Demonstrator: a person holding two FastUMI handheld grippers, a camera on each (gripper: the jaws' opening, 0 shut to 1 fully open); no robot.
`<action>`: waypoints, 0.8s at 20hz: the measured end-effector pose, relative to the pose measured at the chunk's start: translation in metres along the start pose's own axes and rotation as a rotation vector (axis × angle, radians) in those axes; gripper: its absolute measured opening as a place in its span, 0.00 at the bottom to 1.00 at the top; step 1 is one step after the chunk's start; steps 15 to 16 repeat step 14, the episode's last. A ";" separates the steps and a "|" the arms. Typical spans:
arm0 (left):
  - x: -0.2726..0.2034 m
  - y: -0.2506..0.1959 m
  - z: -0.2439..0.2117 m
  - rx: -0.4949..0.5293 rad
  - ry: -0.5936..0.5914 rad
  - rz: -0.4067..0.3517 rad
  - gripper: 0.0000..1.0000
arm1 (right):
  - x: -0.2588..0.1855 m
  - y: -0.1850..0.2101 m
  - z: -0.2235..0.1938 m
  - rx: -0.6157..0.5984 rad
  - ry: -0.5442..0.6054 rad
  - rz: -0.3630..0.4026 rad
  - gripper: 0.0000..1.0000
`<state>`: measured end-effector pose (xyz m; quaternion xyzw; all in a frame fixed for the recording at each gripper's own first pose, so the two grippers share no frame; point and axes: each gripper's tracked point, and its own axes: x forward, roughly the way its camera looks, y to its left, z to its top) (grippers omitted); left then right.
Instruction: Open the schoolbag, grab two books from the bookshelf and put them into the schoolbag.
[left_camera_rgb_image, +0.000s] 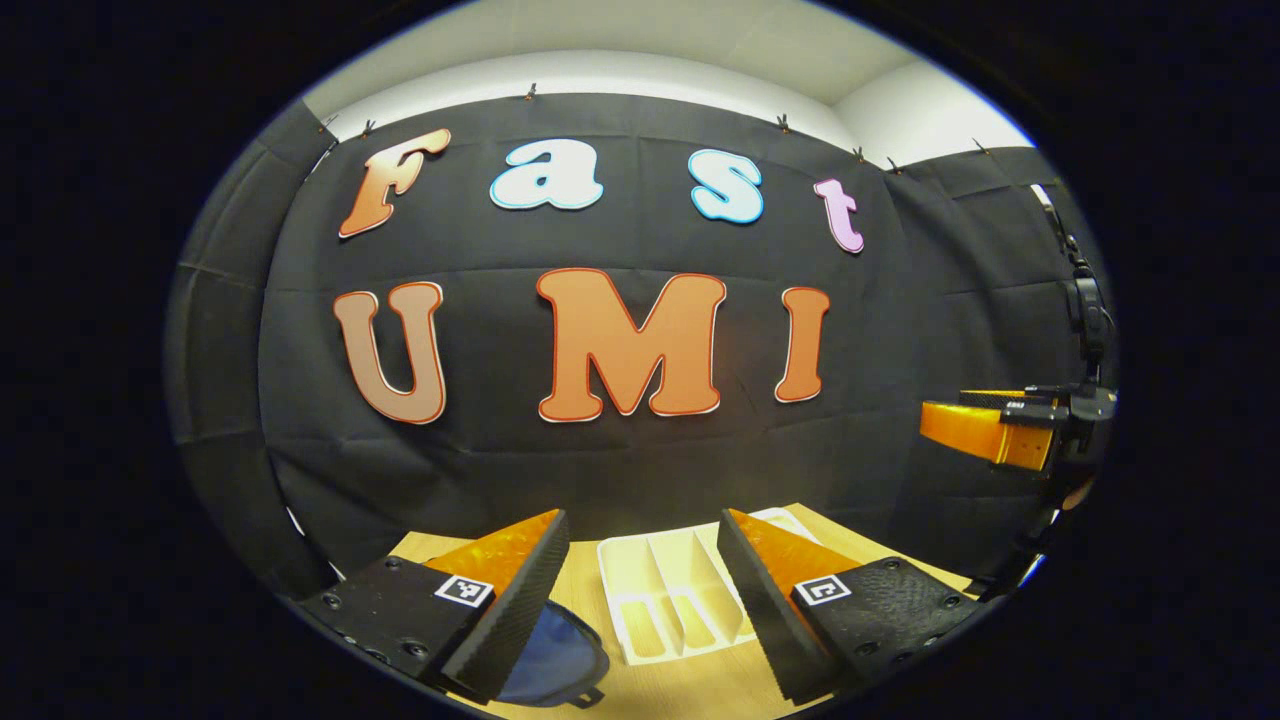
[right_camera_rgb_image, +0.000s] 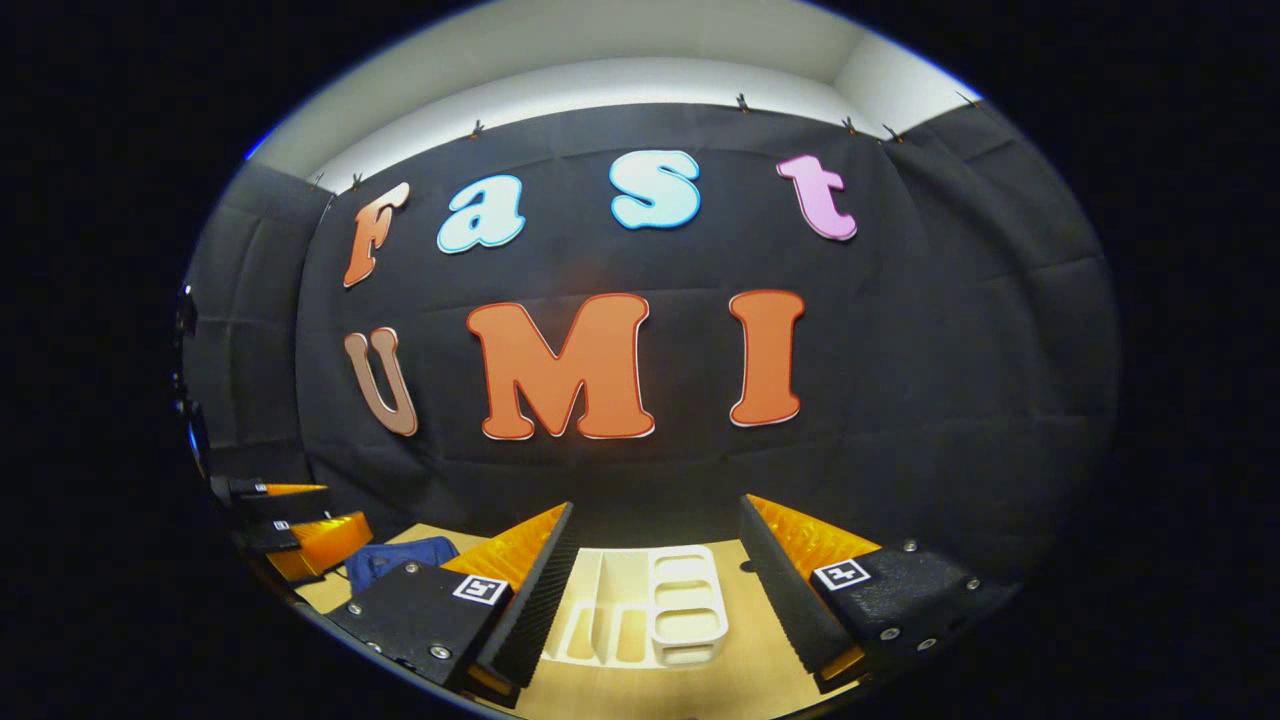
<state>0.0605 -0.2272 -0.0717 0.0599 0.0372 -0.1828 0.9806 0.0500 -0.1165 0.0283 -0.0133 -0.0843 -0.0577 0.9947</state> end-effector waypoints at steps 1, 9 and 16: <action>-0.001 0.000 -0.002 -0.014 -0.005 0.011 0.94 | -0.008 0.005 -0.004 -0.016 -0.007 0.011 0.96; -0.006 -0.020 0.002 0.123 -0.082 0.021 0.96 | -0.017 0.024 -0.022 -0.012 -0.005 0.079 0.96; 0.003 -0.026 -0.013 0.027 -0.045 -0.017 1.00 | -0.013 0.023 -0.025 -0.027 0.001 0.082 0.96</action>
